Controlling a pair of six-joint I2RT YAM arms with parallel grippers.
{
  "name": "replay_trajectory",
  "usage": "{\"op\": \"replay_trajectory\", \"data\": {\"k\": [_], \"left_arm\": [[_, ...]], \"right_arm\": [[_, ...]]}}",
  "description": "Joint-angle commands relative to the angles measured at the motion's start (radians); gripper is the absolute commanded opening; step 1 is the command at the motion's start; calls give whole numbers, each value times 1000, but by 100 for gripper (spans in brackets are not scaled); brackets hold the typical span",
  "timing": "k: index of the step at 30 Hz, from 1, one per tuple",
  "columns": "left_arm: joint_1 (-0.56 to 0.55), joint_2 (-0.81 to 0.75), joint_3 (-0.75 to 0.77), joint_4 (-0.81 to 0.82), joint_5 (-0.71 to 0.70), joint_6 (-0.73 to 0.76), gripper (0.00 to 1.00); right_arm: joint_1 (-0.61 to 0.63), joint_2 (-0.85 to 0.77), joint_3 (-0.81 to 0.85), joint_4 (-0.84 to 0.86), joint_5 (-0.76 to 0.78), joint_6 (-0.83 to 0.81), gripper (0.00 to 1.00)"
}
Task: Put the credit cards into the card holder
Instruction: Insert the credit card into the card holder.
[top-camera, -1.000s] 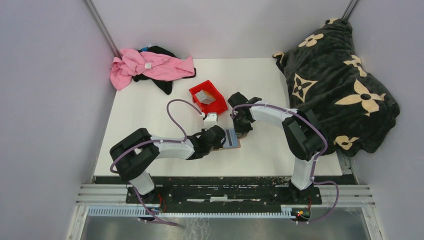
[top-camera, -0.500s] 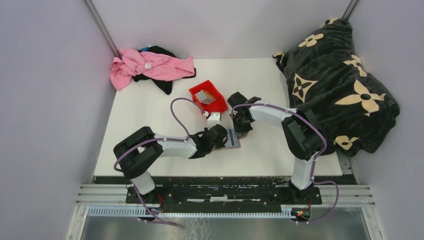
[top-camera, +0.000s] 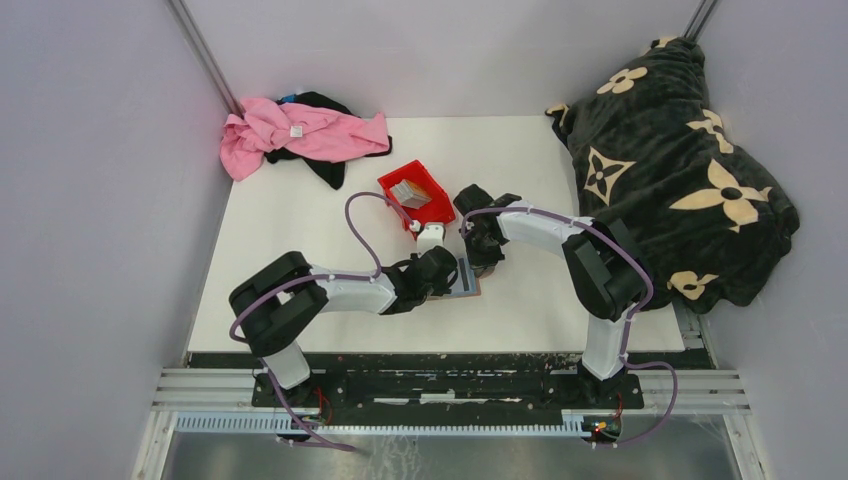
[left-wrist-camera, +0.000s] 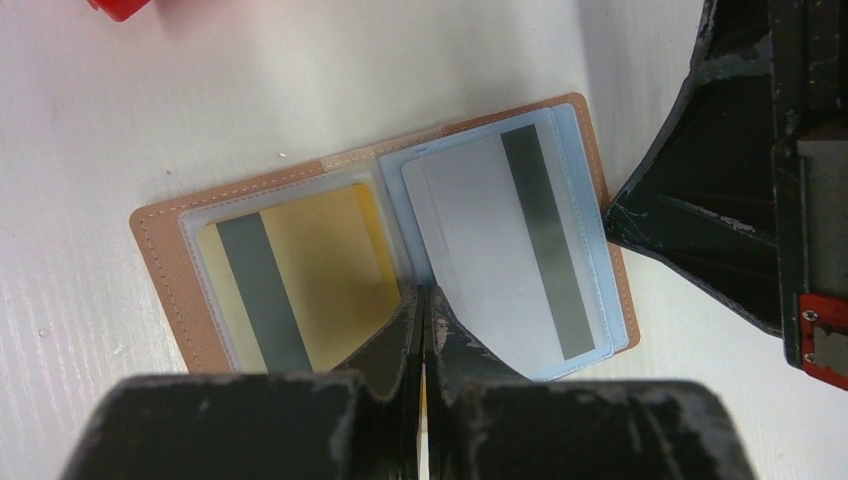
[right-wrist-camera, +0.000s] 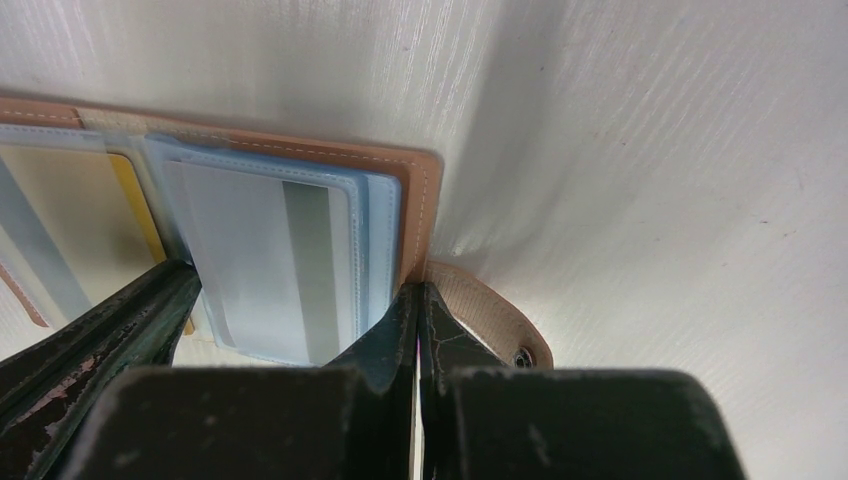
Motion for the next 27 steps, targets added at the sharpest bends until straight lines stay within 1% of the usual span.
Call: {"op": "replay_trajectory", "data": {"k": [1,6,9,14,17,19,21,25,27], "left_arm": [[1,-18,35,14,20,23,3],[1,-67,37,-62,-46,-18,8],[1,-122,31,-111,-97,-40,16],[2,-204,28,-170,-143,-42,26],[3,-248,27,-219,-198,-53,33],[5,-278,22,-259,-228,-74,37],[10,-313,2,-287,-252,-101,44],[49,-399,-41,-307,-246,-158,57],[98,-434,-53,-307,-218,-167,61]], "right_arm": [[15,37,11,23,13,-3,1],[15,20,28,7,43,-7,1],[15,-1,51,-8,71,-9,2],[15,-21,103,-35,101,-13,9],[15,-31,131,-46,115,-14,16],[15,-36,155,-57,133,-20,26],[15,-41,192,-63,155,-34,35],[15,-46,274,-38,181,-84,46],[14,-41,315,8,170,-119,49]]}}
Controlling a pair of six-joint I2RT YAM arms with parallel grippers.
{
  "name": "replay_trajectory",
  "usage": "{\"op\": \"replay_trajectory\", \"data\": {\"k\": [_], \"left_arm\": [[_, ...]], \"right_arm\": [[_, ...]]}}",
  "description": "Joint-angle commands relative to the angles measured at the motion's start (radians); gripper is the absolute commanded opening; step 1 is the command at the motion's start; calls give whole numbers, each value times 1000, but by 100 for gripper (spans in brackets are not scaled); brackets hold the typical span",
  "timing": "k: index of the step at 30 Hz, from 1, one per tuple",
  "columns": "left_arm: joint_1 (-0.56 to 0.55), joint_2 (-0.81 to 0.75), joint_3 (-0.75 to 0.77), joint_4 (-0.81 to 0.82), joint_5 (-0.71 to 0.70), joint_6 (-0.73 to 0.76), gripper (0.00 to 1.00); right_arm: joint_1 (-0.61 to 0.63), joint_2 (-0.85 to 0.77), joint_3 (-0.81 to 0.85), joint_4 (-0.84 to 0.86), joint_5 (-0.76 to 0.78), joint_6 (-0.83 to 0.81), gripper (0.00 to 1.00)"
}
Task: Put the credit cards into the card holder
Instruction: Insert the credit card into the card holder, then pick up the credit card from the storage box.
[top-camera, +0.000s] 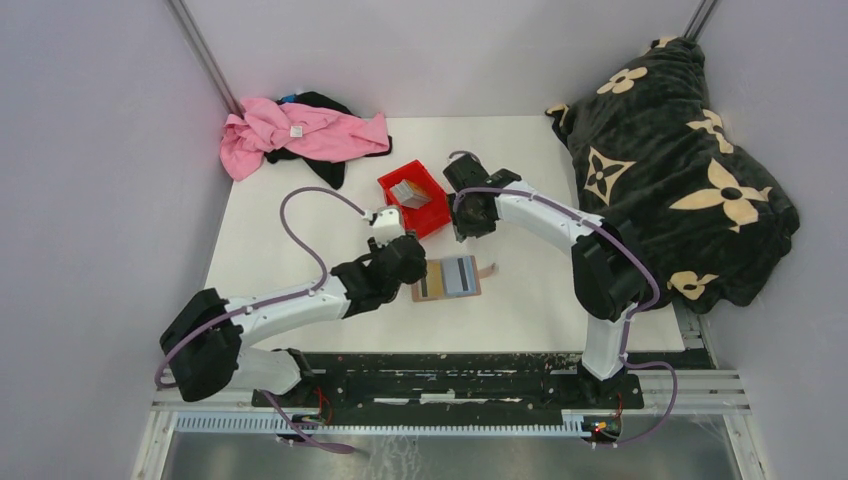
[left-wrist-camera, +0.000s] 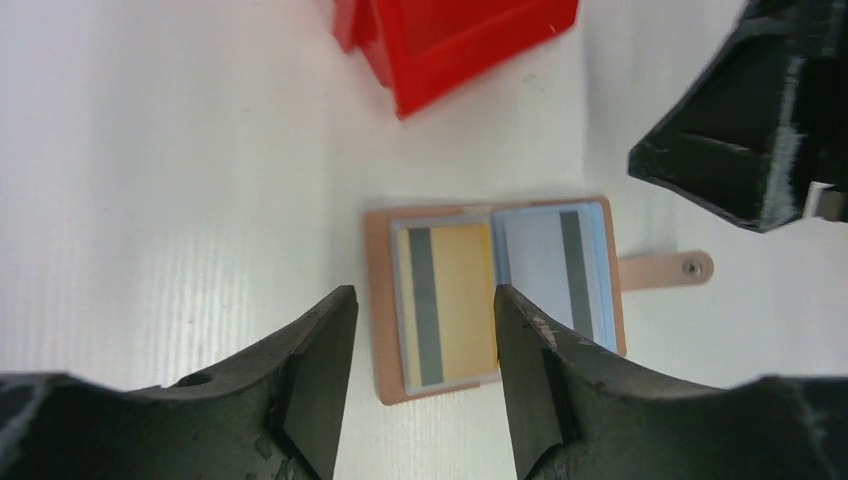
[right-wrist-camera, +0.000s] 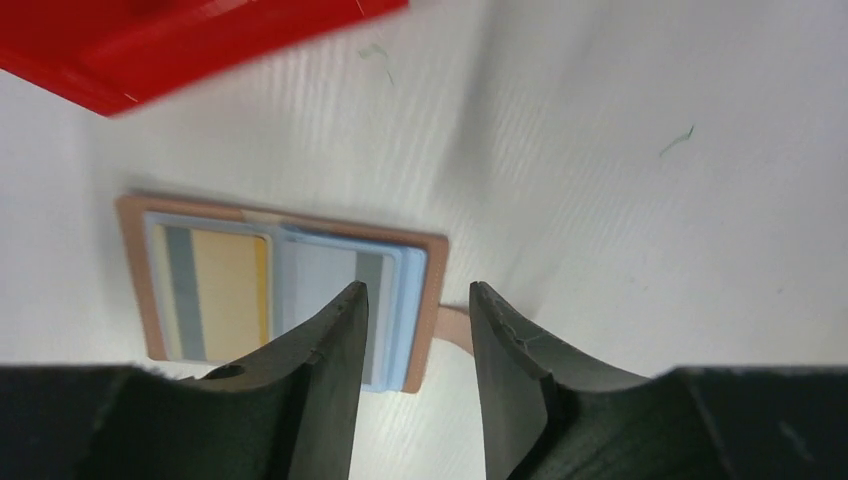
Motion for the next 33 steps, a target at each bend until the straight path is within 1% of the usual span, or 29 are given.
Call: {"op": "replay_trajectory", "data": {"k": [1,4,7,11,14,17,21,28,33], "left_arm": [[88,-92,-24,-28,-18,-79,62],[153,-125,-22,-41,1,-80,66],[229,-134,-13,-48,33,-84,67],[328,-103,23,-56,105,-74,68],[372,-60,50,-40,115,-61,68],[402,-11,64,13,139,-56,68],[431,52,95,53,166,-52,67],[461,159,147,84,195,-66,67],[475,224,190,77,201,-66,67]], "right_arm": [[3,-32,132,93,32,-91,50],[10,19,242,106,17,-153,50],[20,128,392,76,-13,-217,50],[28,291,635,-12,-10,-268,49],[28,369,746,-7,-25,-278,49],[26,425,820,7,-36,-291,49],[18,506,928,-27,-75,-293,49],[5,573,995,-6,-134,-275,51],[-5,626,1057,-7,-178,-250,53]]}}
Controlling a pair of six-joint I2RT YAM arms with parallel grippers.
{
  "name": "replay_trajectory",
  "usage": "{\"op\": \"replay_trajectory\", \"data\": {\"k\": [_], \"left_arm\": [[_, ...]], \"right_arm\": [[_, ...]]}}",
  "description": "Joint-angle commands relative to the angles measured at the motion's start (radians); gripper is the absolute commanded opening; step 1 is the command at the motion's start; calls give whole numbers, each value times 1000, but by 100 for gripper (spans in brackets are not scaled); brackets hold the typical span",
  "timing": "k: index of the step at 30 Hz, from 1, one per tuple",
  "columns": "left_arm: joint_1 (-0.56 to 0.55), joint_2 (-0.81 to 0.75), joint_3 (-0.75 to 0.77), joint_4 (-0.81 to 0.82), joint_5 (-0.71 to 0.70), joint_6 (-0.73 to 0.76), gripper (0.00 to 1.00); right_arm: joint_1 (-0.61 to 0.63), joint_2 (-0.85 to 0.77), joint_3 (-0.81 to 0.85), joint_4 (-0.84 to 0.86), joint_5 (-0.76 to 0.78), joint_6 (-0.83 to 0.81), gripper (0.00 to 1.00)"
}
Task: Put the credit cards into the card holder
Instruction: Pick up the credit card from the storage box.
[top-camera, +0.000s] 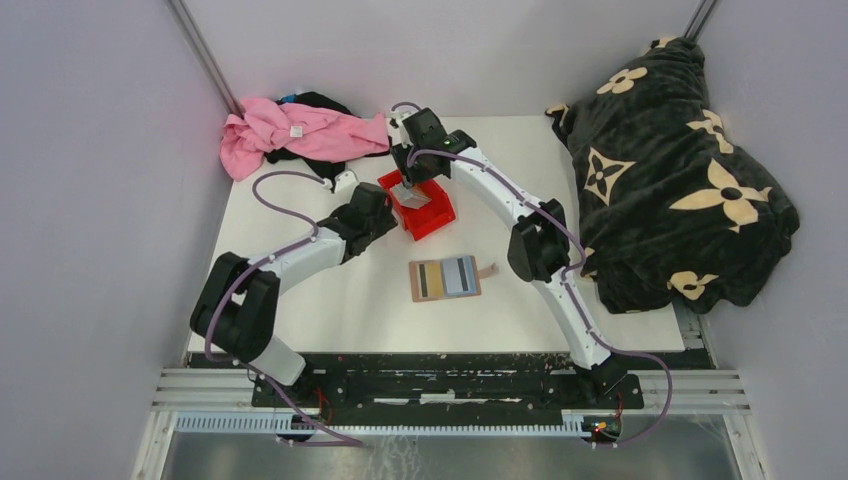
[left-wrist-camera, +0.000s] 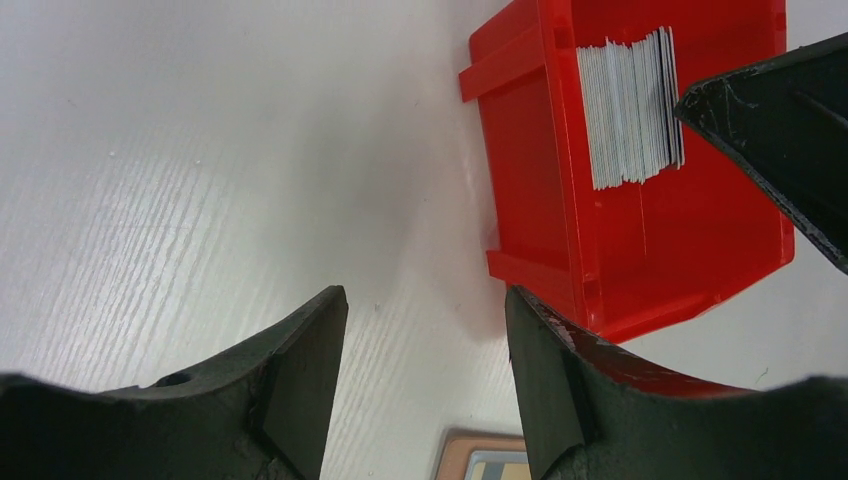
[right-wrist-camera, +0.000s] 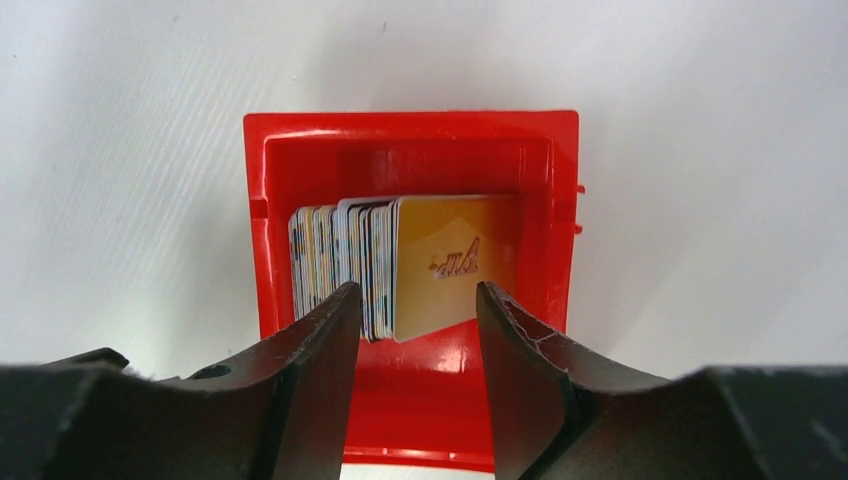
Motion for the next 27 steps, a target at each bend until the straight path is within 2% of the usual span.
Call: {"op": "replay_trajectory", "data": {"k": [1,16,27], "left_arm": [[16,39,63,41,5,-21,67],[82,121,67,108,87,-16,66],[87,227,132,122,159,-28,64]], "right_arm": [[-13,41,81,25,-59,29,53],[-49,162,129,50,-194,134,53],[-56,149,81,37,-228,144,44]]}}
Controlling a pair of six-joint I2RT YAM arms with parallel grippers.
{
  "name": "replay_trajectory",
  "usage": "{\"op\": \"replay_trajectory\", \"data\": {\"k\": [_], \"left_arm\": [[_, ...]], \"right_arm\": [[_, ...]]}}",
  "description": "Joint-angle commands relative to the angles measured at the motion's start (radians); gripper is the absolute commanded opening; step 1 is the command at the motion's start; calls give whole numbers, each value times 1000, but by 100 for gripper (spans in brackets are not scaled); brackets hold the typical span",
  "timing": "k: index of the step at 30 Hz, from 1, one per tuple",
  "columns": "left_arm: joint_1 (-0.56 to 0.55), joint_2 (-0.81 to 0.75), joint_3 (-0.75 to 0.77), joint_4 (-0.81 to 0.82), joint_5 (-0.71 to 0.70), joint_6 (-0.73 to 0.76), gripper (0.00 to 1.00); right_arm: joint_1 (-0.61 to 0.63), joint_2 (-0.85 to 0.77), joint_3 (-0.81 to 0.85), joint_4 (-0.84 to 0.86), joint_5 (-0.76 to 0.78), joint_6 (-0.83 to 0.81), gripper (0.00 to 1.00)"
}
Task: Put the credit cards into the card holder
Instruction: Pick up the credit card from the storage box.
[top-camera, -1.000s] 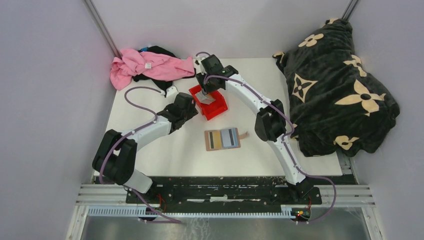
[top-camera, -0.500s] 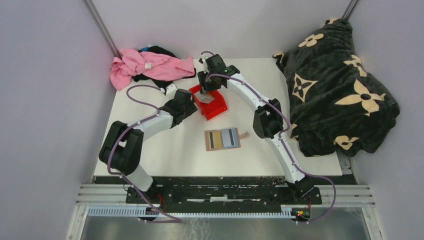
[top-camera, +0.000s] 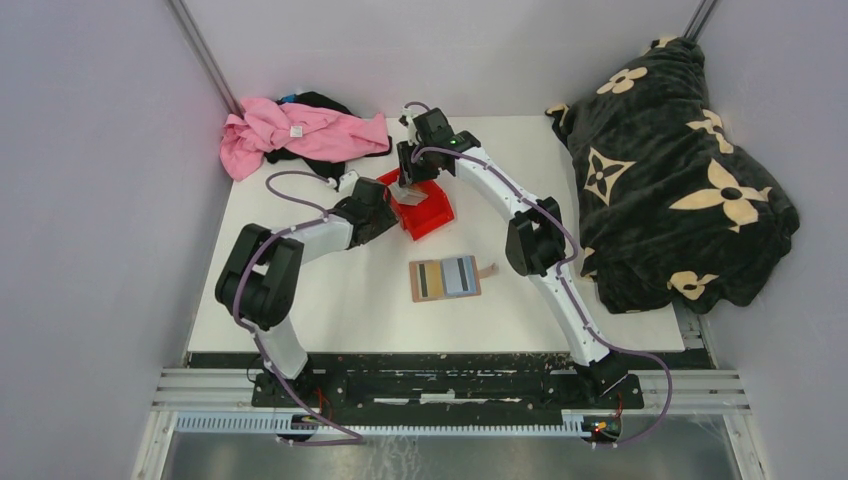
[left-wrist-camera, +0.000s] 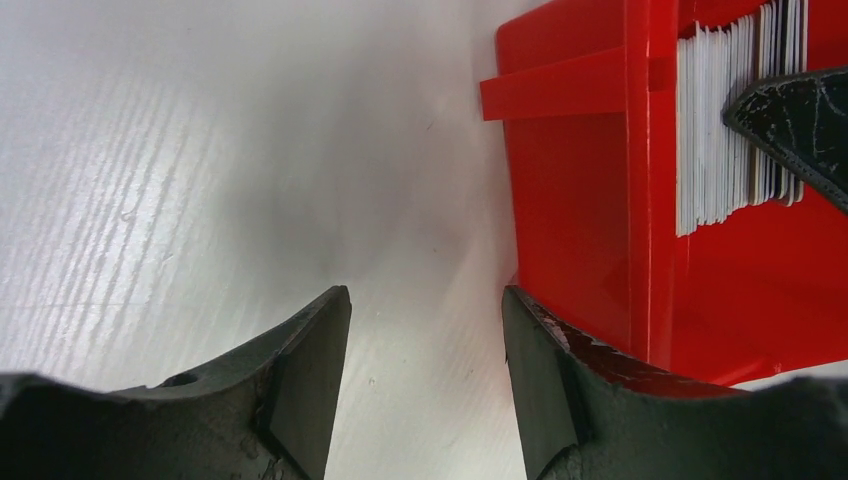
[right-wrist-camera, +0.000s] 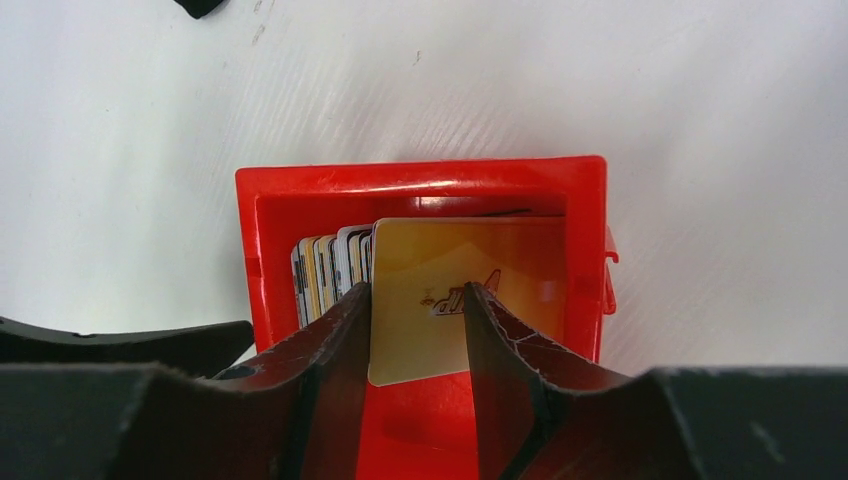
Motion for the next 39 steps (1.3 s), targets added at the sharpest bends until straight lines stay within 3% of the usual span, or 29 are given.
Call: {"op": "replay_trajectory", "data": {"k": [1,16,39], "left_arm": [[4,21,61,54,32,-30,64],[3,41,79,50,51,-47,62],[2,101,145,14,64,-13,61]], "right_arm": [[0,13,-22,-16,-13,0,43],[14,-76,-59,-23,-56,22,37],[35,-107,-56,-45,-95,37,38]]}}
